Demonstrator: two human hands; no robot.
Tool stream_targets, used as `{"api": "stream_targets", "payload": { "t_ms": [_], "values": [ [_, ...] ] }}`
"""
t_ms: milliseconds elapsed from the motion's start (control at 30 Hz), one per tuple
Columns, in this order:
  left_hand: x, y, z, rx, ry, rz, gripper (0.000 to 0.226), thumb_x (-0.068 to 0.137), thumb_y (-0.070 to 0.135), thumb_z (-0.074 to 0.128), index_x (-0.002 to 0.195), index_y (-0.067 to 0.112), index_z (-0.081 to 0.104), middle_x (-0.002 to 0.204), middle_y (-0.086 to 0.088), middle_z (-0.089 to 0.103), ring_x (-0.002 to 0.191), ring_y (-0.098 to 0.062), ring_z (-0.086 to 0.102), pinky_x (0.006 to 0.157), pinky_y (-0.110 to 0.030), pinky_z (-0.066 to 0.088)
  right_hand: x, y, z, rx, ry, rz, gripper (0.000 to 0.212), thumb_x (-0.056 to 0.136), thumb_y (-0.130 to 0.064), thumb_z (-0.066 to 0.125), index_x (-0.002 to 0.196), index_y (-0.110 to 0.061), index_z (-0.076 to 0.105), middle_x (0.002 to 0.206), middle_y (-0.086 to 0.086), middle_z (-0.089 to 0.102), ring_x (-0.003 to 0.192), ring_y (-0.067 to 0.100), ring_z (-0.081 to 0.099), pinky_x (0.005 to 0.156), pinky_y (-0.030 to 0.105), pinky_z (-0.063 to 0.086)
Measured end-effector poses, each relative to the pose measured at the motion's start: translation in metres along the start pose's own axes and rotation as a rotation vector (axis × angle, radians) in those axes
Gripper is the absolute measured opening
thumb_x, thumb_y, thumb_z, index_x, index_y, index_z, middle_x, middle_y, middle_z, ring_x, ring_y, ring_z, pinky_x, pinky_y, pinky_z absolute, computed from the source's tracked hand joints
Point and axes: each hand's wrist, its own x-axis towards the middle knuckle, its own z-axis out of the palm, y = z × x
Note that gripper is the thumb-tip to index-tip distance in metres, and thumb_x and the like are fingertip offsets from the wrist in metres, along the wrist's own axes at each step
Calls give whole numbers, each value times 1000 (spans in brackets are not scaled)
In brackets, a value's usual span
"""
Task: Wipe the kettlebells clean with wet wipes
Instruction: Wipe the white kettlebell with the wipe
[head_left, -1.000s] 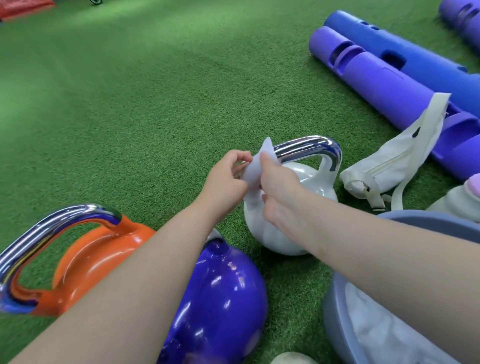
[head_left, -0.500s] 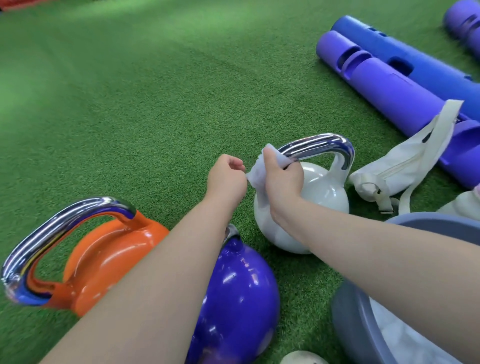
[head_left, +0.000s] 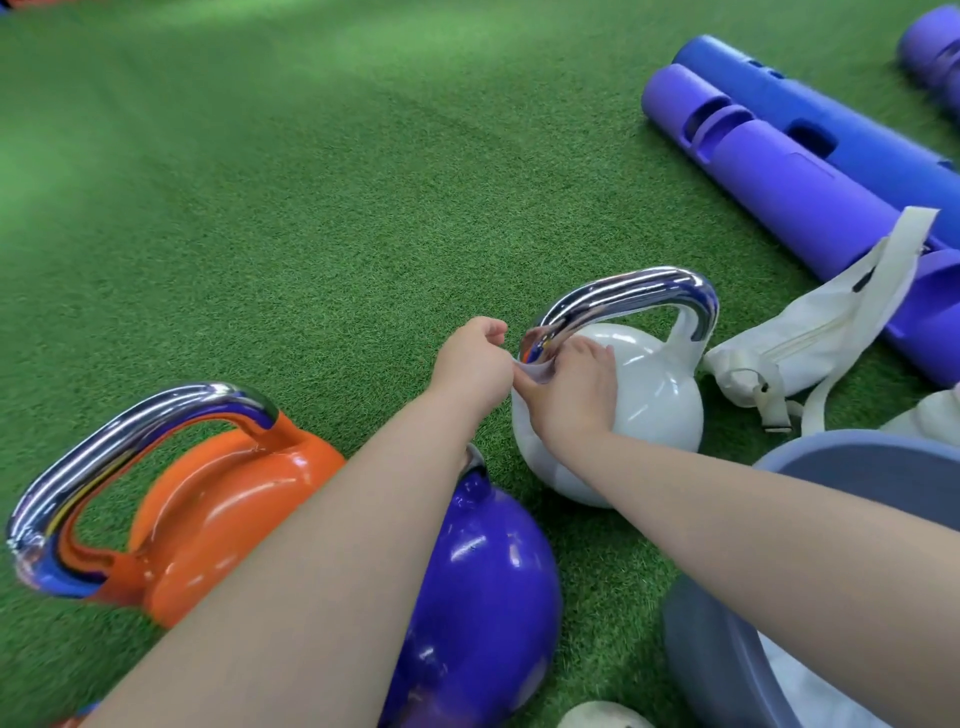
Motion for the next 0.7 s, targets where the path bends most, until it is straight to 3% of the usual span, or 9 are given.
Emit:
{"api": "stream_targets", "payload": {
  "t_ms": [267,400,533,633,700],
  "values": [
    [1,-3,-1,22,22,-49,47,89,-6,35,131,11,48,132,-6,50,119,-22,47,96,-31,38,6,7,-9,-194,-127,-60,45,77,-62,58,100,-25,67,136,3,48,136,24,28,115,37,15],
    [1,-3,0,31,13,-67,48,90,-5,33,133,13,46,133,-6,49,114,-21,48,87,-29,37,6,10,-13,-280,-229,-61,52,71,-65,64,107,-27,64,148,0,35,142,20,16,117,32,6],
    [1,-3,0,41,13,-62,49,89,-5,34,133,12,45,133,-7,49,112,-21,48,82,-27,40,15,11,-20,-390,-387,-81,59,68,-59,71,119,-30,59,153,-1,25,144,21,9,118,36,4],
    [1,-3,1,57,5,-55,49,89,-5,34,134,12,45,132,-6,49,99,-17,47,67,-24,40,28,7,-35,-453,-534,-116,64,68,-55,74,123,-28,58,148,1,33,144,23,8,119,40,1],
    [2,-3,1,66,4,-53,48,90,-4,34,134,13,45,131,-6,50,97,-16,47,69,-25,40,38,5,-42,-463,-632,-136,63,68,-54,75,122,-26,59,145,2,38,143,25,12,119,41,-2]
  ]
}}
